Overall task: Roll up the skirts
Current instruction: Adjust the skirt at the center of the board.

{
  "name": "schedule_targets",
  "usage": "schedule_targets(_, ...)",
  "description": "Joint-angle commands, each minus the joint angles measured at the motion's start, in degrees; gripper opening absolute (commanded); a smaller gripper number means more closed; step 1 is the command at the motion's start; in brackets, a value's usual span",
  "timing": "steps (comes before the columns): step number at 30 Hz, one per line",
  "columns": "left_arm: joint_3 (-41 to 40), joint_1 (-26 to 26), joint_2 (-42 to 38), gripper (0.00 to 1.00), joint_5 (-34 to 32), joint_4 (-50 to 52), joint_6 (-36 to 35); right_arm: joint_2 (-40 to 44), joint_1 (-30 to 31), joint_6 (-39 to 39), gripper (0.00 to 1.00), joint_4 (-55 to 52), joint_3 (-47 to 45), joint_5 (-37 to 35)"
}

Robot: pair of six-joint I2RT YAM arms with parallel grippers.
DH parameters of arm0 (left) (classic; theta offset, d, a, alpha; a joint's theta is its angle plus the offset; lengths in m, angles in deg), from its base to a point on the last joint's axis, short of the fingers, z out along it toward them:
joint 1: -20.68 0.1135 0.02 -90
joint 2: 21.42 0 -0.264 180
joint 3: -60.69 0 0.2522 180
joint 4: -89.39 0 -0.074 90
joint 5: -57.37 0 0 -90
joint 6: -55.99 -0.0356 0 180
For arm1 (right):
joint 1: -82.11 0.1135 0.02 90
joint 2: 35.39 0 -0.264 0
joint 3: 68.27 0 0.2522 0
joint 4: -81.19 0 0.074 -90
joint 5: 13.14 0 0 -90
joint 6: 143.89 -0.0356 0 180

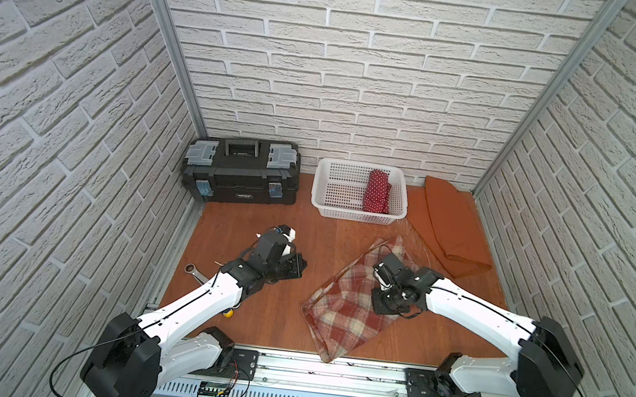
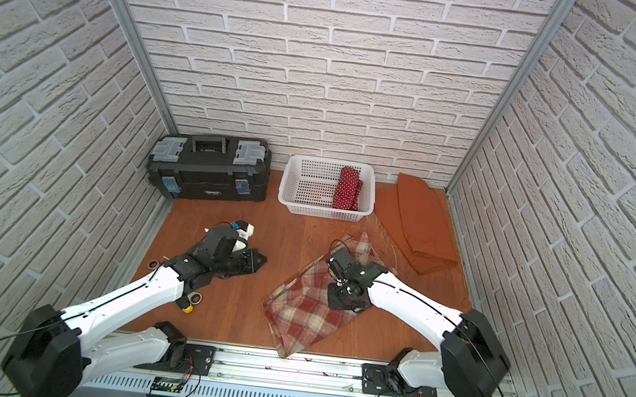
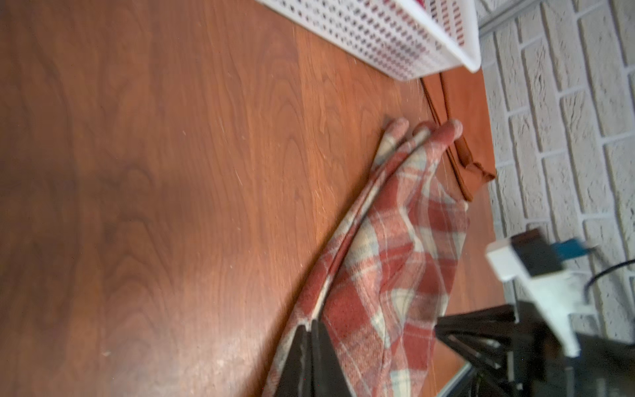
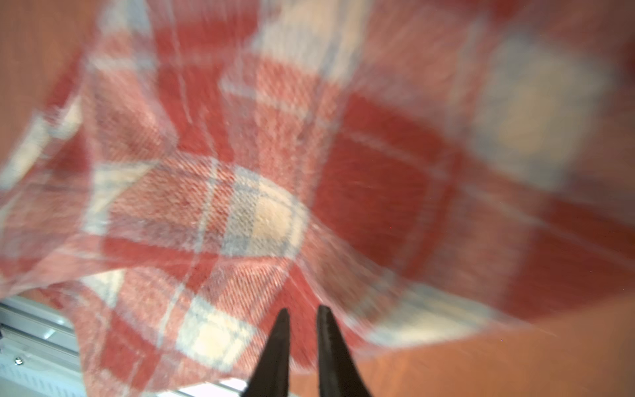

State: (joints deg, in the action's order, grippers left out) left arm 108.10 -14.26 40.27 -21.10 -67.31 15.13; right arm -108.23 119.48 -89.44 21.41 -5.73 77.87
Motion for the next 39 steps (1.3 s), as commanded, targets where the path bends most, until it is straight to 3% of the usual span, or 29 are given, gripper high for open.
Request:
schedule_targets(1, 0.01, -5.19, 0.09, 0.20, -2.97, -1.98, 2.41, 3.08, -2.07, 3.32, 0.32, -3.58, 3.31, -7.11)
schedule_targets(3, 1.81, -8.94, 1.17, 0.33, -3.22, -0.59, 1.84, 1.82, -3.97, 4.13, 0.33, -1.44, 4.01, -9.29)
schedule_targets(4, 2.62, -10.79, 1.41, 0.37, -3.35, -0.11, 1.66, 0.29, -5.30, 4.58, 0.30, 0.32, 4.35, -9.05)
schedule_targets(5, 3.28, -11.88, 1.29, 0.37, -3.52, 0.41, 1.80, -1.41, -6.49, 4.81, 0.21, 2.14, 4.60, -8.61)
schedule_targets(6, 4.10, -13.09, 1.03, 0.35, -3.33, 0.72, 2.05, -3.69, -7.79, 4.35, 0.08, 3.87, 4.95, -7.86)
schedule_targets(7, 5.30, -14.26, 0.68, 0.29, -3.16, 1.19, 1.77, -6.47, -9.02, 4.00, 0.02, 6.24, 5.35, -5.58)
schedule_targets(8, 6.46, -15.21, 0.70, 0.21, -2.95, 1.77, 1.46, -9.06, -9.87, 4.28, 0.02, 7.84, 6.04, -2.63)
schedule_targets(9, 7.65, -16.05, 1.17, 0.04, -2.20, 2.01, 1.12, -11.93, -10.13, 4.33, 0.02, 9.83, 6.85, -0.73)
schedule_targets(10, 8.36, -17.06, 2.12, 0.00, -0.10, 0.74, 1.08, -14.65, -10.04, 4.26, 0.02, 11.67, 7.79, 0.58)
schedule_targets(16, 4.14, -20.03, 11.55, 0.00, 9.30, -12.71, 3.97, -24.56, -11.75, 2.66, 0.02, 17.15, 9.22, 1.47)
schedule_targets(20, -0.10, -20.17, 18.25, 0.00, 11.55, -21.38, 5.66, -26.17, -13.01, 2.83, 0.02, 17.95, 8.88, 1.87)
schedule_targets(22, -1.57, -19.45, 21.52, 0.00, 8.77, -21.33, 4.53, -26.12, -13.20, 3.27, 0.02, 17.57, 9.18, 1.57)
schedule_targets(26, -9.02, -11.83, 24.36, 0.00, 3.60, -28.73, 5.99, -26.25, -13.67, 4.66, 0.02, 16.16, 9.45, 0.32)
schedule_targets(29, -10.88, -7.44, 22.15, 0.00, 0.86, -29.26, 4.62, -26.82, -14.45, 5.35, 0.02, 15.52, 8.85, 0.04)
schedule_targets(39, -11.42, -7.98, 21.69, 0.00, 5.99, -28.51, 4.26, -29.82, -18.40, 5.26, 0.02, 15.26, 8.11, -4.09)
